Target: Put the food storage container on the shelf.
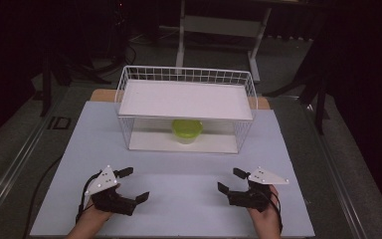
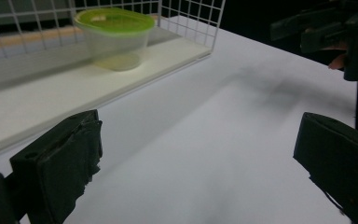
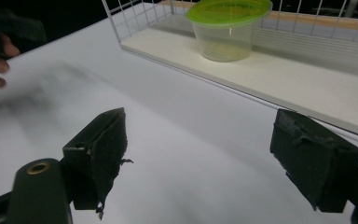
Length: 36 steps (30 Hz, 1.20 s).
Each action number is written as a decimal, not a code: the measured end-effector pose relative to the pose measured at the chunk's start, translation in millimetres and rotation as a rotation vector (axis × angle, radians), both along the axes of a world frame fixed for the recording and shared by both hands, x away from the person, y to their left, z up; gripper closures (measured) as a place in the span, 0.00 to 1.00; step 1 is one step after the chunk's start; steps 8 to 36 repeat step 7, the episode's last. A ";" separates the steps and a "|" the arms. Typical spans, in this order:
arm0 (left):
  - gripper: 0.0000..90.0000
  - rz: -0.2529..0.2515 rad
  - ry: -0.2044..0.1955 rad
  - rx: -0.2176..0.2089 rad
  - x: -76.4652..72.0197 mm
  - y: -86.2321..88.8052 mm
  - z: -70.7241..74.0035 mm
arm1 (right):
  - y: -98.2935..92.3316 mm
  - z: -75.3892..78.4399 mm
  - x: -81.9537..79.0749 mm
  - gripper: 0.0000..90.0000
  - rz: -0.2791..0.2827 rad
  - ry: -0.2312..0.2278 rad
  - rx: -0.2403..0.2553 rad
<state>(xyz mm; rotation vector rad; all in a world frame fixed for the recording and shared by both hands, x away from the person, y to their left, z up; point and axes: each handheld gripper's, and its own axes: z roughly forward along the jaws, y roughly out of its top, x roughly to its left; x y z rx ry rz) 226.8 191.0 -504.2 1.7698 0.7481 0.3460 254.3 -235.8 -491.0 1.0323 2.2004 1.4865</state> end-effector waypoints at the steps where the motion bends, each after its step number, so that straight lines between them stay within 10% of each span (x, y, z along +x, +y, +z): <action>1: 0.02 0.003 0.008 -0.008 0.6 0.9 -0.4 | -0.2 -0.7 0.6 0.21 0.004 -0.001 0.001; 36: 0.02 -0.001 0.006 -0.005 1.0 1.2 -0.6 | 2.2 -3.3 2.1 0.21 0.016 0.000 -0.018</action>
